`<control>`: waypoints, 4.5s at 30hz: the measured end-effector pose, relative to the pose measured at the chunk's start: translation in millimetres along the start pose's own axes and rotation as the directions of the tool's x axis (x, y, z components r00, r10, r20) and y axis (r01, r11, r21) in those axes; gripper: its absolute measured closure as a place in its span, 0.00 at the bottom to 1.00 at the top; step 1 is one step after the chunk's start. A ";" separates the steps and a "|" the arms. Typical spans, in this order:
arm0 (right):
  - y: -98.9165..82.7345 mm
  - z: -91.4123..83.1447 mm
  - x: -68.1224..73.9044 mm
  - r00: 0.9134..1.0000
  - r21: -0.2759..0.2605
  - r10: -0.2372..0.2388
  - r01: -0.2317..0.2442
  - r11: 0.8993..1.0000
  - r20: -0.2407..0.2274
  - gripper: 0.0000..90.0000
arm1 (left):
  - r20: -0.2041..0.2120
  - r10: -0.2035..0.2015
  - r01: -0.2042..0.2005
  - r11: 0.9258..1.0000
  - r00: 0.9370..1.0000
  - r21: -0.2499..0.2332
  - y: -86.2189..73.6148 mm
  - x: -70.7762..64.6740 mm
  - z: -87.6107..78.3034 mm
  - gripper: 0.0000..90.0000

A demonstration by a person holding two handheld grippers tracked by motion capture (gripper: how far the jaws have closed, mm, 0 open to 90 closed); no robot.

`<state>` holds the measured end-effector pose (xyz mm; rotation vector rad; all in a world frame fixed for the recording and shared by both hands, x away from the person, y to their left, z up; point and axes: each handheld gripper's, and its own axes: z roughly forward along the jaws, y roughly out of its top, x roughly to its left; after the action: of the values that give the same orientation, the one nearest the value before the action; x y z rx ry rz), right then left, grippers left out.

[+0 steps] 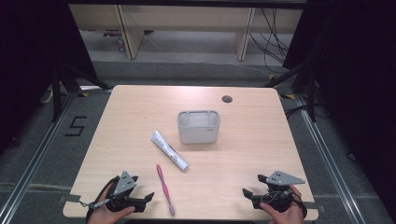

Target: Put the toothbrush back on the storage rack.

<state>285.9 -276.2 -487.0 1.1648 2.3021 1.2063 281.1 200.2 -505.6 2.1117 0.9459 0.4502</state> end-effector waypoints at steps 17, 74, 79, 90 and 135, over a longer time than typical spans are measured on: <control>0.1 2.9 1.8 1.000 0.027 0.020 -0.020 0.999 -0.024 0.23 | 0.027 0.028 -0.026 0.997 0.999 -0.079 7.0 0.0 -3.1 0.24; 0.5 5.0 0.4 0.999 0.033 0.010 -0.009 0.999 -0.036 0.25 | 0.297 0.370 -0.378 0.925 0.880 -0.034 44.1 -64.0 62.2 0.99; 0.4 5.6 0.5 0.999 0.039 0.007 -0.005 0.999 -0.038 0.25 | 0.301 0.386 -0.396 0.918 0.872 -0.027 50.8 -69.1 69.4 0.99; 0.4 5.3 -0.1 0.999 0.039 0.006 -0.005 0.999 -0.033 0.25 | 0.317 0.395 -0.407 0.913 0.863 -0.029 74.2 -79.9 91.9 0.98; 0.1 8.0 3.9 0.999 0.057 0.029 -0.027 0.998 -0.043 0.25 | 0.350 0.507 -0.558 0.828 0.788 0.056 104.2 -42.2 90.6 0.63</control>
<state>288.0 -268.8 -491.4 1.2052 2.3740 1.1961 355.2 78.0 -484.9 2.4978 0.1778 0.2942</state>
